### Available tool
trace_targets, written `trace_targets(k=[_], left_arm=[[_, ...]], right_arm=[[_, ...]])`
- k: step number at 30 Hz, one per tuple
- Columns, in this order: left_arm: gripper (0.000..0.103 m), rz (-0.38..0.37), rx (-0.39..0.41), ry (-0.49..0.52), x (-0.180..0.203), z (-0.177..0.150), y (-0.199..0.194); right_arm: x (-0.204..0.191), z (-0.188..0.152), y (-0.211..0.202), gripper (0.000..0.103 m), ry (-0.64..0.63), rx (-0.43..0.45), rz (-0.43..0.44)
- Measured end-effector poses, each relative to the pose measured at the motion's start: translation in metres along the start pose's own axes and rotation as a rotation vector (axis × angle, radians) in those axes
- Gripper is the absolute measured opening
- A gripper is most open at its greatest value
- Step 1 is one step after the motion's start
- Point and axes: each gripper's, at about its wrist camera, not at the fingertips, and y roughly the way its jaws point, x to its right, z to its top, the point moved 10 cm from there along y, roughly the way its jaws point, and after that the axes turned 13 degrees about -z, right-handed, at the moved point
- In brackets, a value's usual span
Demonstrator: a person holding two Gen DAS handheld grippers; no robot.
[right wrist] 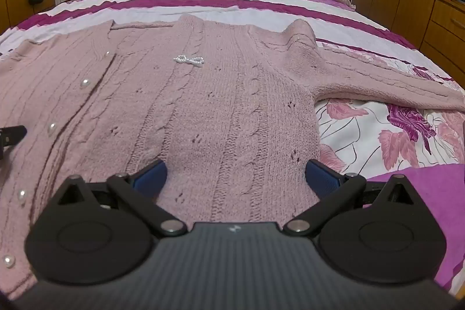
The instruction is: Fold small clothes
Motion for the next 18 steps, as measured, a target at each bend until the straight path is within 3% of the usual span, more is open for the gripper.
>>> trace_targets(k=[1, 18], left_arm=[[0.103, 0.028, 0.008, 0.035, -0.0003, 0.0007, -0.0006], [0.103, 0.009, 0.010, 0.012, 0.0002, 0.0001, 0.0007]], right_arm=[[-0.0001, 0.0000, -0.0001, 0.103, 0.001, 0.000, 0.000], [-0.0006, 0.0004, 0.0000, 0.103, 0.000, 0.003, 0.000]])
